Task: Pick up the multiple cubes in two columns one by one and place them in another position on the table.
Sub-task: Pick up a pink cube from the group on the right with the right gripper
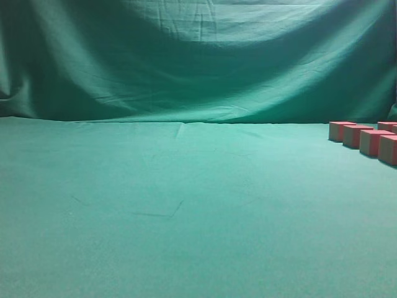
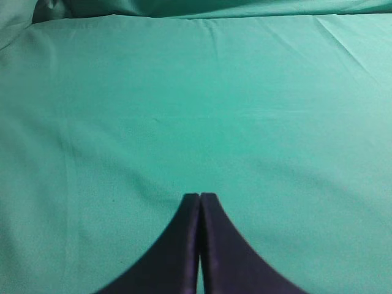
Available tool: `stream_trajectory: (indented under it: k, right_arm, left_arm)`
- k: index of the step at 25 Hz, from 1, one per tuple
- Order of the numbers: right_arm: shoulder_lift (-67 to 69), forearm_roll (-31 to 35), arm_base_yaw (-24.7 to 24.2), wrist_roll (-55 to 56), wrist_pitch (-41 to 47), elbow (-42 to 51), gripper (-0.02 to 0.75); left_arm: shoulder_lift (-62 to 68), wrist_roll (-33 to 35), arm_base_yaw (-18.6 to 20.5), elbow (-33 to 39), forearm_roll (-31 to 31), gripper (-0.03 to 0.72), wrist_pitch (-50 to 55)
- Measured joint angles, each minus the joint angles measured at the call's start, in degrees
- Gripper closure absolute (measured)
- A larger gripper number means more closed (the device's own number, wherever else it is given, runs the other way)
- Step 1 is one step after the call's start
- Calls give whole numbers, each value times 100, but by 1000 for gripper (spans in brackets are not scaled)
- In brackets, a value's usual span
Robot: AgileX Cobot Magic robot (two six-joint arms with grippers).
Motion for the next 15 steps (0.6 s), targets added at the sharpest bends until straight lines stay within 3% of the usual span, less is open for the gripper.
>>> stream_trajectory:
  k: [15]
  right_arm:
    - [0, 0, 0, 0, 0, 0, 738]
  left_arm:
    - [0, 0, 0, 0, 0, 688, 0]
